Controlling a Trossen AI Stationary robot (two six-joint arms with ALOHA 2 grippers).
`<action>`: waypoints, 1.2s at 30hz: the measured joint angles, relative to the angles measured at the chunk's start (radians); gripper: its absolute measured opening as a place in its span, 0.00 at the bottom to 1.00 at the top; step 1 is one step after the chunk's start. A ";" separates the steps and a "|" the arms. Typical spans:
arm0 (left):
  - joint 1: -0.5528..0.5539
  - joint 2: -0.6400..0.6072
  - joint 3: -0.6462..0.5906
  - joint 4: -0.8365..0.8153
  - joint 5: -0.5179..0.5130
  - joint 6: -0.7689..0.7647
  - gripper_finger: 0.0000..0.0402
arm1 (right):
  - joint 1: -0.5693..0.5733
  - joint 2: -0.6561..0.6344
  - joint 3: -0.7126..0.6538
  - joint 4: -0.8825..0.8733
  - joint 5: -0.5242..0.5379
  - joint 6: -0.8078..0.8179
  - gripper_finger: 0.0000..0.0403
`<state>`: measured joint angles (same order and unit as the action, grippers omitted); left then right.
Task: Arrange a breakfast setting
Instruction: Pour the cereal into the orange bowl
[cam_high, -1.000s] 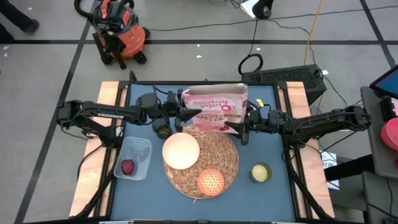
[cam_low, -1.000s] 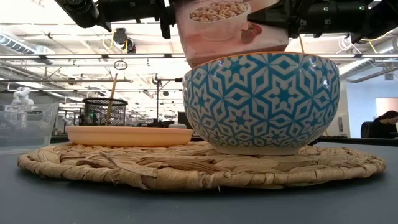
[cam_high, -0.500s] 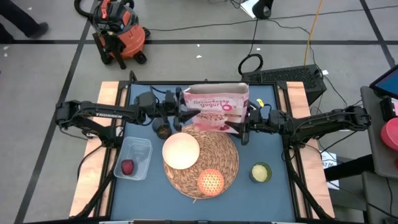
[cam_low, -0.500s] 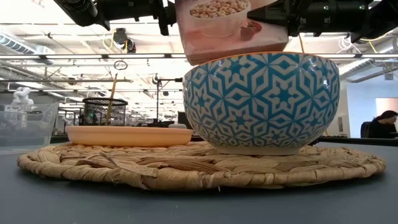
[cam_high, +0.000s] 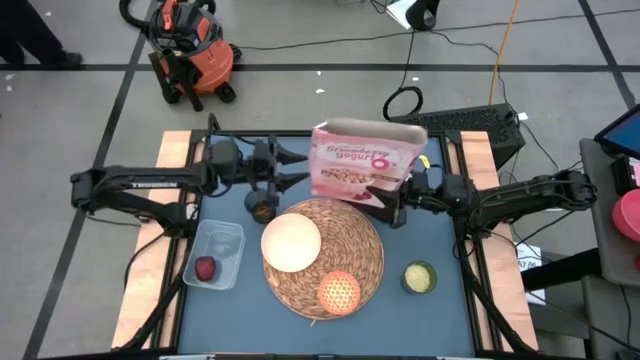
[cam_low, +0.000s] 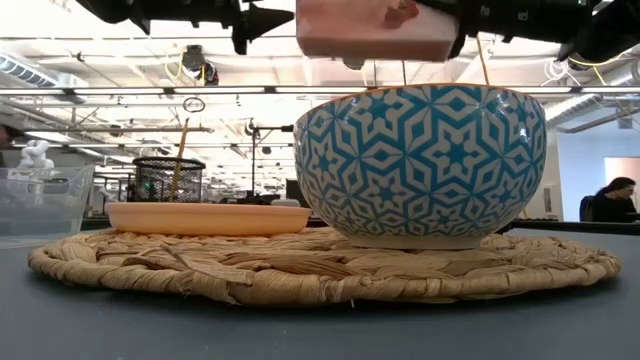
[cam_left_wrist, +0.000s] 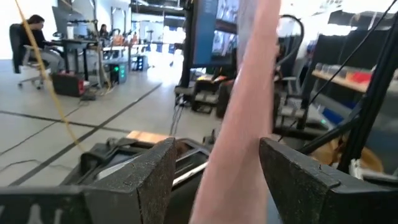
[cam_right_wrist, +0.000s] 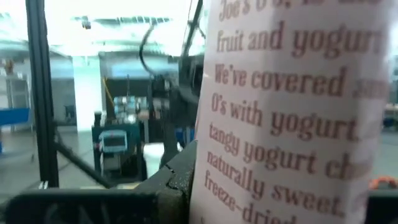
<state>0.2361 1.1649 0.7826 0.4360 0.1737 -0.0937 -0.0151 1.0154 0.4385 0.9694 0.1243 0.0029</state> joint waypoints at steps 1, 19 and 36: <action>0.005 -0.018 0.000 -0.028 -0.001 0.008 0.59 | 0.000 0.000 0.000 0.018 0.006 0.000 0.24; 0.011 -0.158 -0.078 -0.243 0.001 0.019 0.59 | -0.064 0.000 0.002 0.241 0.003 0.017 0.24; -0.073 0.060 -0.216 0.406 0.000 -0.013 0.59 | -0.064 0.092 0.099 0.231 -0.025 -0.023 0.25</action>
<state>0.1635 1.2249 0.5662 0.8420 0.1734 -0.1072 -0.0792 1.1074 0.5372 1.2006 0.0990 -0.0200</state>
